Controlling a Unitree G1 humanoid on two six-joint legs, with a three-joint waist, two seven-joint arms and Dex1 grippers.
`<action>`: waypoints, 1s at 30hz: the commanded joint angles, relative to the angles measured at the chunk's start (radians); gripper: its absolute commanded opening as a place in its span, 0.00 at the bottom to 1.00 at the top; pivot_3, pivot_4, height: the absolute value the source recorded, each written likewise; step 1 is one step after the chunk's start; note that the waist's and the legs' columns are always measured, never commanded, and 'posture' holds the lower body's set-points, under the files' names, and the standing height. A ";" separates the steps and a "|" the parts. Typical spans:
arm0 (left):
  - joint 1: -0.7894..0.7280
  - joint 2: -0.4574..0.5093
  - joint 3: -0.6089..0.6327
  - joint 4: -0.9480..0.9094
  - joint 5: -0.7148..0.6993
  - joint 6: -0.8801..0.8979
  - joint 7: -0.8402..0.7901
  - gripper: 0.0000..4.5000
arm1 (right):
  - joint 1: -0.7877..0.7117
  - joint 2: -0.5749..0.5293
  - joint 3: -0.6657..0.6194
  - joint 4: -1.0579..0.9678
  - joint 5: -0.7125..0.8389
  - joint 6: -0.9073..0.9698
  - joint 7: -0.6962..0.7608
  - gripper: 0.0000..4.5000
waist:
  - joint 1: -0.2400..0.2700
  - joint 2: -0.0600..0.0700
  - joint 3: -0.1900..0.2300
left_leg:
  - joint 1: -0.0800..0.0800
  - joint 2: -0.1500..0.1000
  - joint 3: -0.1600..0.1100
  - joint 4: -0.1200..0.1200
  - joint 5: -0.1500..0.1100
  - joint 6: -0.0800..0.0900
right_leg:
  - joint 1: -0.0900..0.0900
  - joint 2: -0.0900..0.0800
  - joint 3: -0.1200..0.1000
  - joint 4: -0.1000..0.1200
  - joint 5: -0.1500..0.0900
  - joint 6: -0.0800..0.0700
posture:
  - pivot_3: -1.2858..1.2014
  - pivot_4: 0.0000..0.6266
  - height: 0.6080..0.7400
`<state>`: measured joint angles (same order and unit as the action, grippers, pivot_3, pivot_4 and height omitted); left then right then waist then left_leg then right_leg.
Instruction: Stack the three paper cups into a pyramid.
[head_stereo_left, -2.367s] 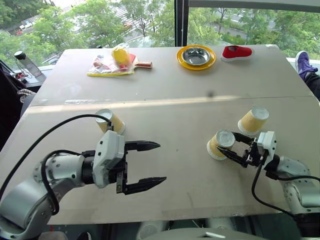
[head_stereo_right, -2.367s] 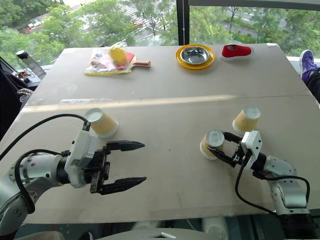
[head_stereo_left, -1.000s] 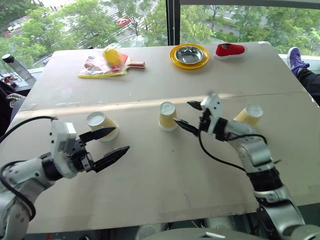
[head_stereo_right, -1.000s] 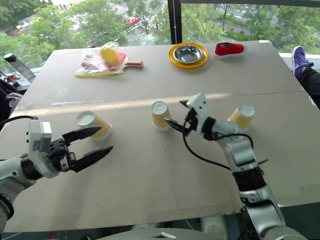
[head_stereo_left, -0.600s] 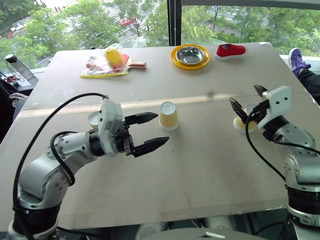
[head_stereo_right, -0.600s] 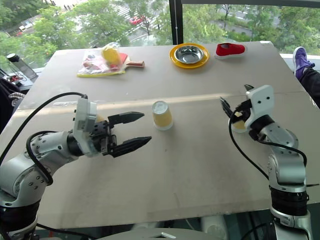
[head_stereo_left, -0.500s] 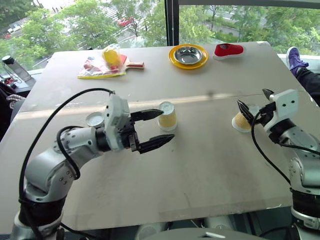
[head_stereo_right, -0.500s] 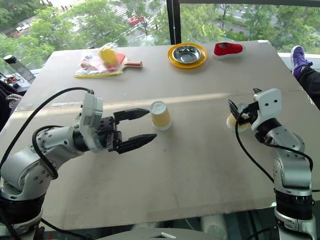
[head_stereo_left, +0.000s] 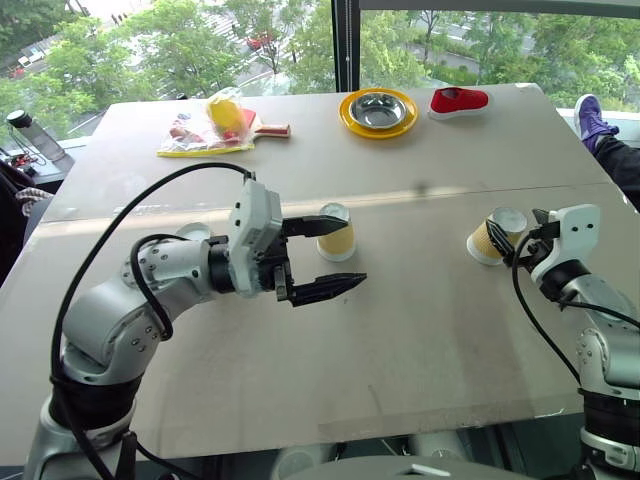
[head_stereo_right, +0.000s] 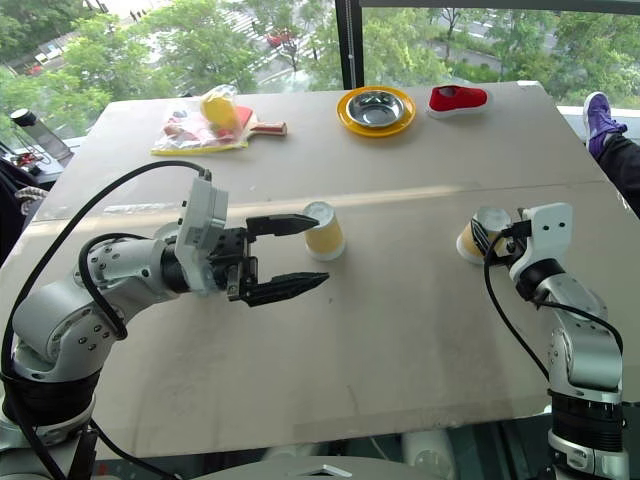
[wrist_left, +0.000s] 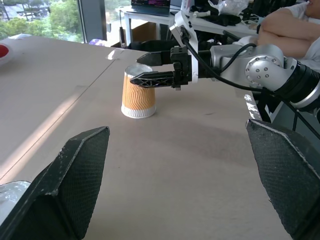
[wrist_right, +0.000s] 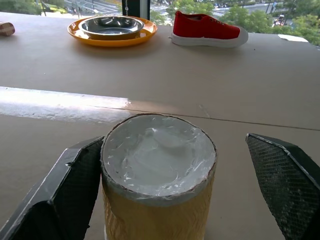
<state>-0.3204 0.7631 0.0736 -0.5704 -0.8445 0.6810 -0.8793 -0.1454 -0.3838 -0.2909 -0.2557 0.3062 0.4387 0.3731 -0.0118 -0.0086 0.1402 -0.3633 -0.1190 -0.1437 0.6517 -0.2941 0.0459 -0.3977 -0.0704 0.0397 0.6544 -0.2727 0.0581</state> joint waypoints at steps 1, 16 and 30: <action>-0.009 0.006 0.013 -0.014 0.013 -0.028 -0.014 1.00 | -0.014 0.009 -0.011 -0.027 0.052 0.020 0.005 0.98 | 0.000 0.000 0.000 | 0.000 0.000 0.000 0.000 0.000 0.000 | 0.000 0.000 0.000 0.000 0.000 0.000 | 0.52 0.24 1.00; 0.136 -0.007 0.082 -0.029 0.086 -0.104 0.026 1.00 | -0.059 -0.006 0.088 0.000 0.053 0.003 0.045 0.51 | -0.005 0.000 0.000 | 0.000 0.000 0.000 0.000 0.000 0.000 | 0.000 0.000 0.000 0.000 0.000 0.000 | 0.52 0.24 1.00; 0.584 -0.131 0.266 -0.091 0.237 -0.331 0.118 1.00 | -0.295 0.130 0.404 0.090 0.016 0.101 0.103 0.51 | -0.003 -0.001 -0.001 | 0.000 0.000 0.001 -0.001 0.000 0.000 | -0.002 0.000 0.001 -0.001 0.000 0.000 | 0.52 0.24 1.00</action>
<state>0.2577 0.6348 0.3095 -0.6120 -0.6087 0.3823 -0.7655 -0.4227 -0.2584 0.0998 -0.1607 0.3268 0.5428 0.4583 -0.0143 -0.0100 0.1397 -0.3634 -0.1193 -0.1439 0.6507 -0.2941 0.0459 -0.4003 -0.0702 0.0407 0.6538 -0.2727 0.0580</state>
